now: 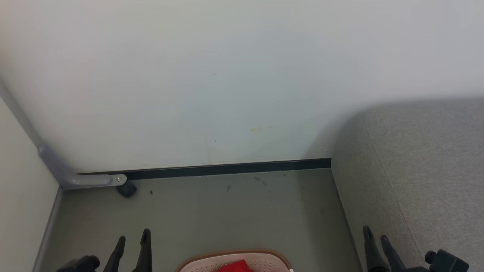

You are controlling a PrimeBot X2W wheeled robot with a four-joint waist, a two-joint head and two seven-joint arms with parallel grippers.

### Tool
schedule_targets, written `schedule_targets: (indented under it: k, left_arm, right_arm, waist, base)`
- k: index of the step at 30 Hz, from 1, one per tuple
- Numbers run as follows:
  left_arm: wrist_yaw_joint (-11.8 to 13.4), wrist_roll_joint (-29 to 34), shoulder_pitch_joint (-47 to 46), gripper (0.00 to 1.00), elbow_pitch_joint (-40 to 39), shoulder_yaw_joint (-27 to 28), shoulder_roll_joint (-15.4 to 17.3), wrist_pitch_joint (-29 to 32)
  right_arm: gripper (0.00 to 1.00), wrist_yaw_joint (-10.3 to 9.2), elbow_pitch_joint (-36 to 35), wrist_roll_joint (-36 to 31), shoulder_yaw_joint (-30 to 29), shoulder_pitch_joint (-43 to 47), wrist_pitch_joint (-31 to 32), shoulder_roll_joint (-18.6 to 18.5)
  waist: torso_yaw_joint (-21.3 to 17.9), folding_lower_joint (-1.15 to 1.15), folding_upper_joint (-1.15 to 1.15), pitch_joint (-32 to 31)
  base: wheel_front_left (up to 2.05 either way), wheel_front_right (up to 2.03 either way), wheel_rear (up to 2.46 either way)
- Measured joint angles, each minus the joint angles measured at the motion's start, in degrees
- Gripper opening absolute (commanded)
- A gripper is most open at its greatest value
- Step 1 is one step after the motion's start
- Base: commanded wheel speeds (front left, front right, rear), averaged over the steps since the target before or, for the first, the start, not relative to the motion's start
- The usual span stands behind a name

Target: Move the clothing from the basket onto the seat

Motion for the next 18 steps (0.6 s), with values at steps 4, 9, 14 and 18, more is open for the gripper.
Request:
schedule_targets:
  k: [4,9,14,18]
  left_arm:
    - [0.52,3.91,0.01,1.00,-0.10,-0.83,0.02,-0.64]
    - [1.07,9.16,0.03,1.00,-0.30,-1.11,0.02,-1.83]
    - [1.70,13.84,0.16,1.00,-0.49,-1.14,0.01,-2.75]
    - [2.35,17.68,0.58,1.00,-0.68,-1.47,0.01,-3.66]
  right_arm:
    - [1.00,-0.51,0.02,-3.42,1.40,-0.47,-0.79,-0.19]
    - [1.00,-1.31,-0.02,-7.51,2.72,-0.80,-1.76,-0.62]
    - [1.00,-2.14,-0.18,-11.44,4.00,-0.80,-2.98,-0.78]
    - [1.00,-2.57,-0.36,-14.51,5.11,-0.81,-3.76,-0.87]
  waist:
    - [-0.01,0.00,0.00,0.01]
    - [0.00,0.00,0.00,0.04]
    - [0.01,0.00,0.00,0.07]
    - [0.00,0.00,0.00,0.11]
  base:
    - [0.00,0.00,0.00]
    - [0.00,0.00,0.00]
    - [0.00,0.00,0.00]
    - [0.00,0.00,0.00]
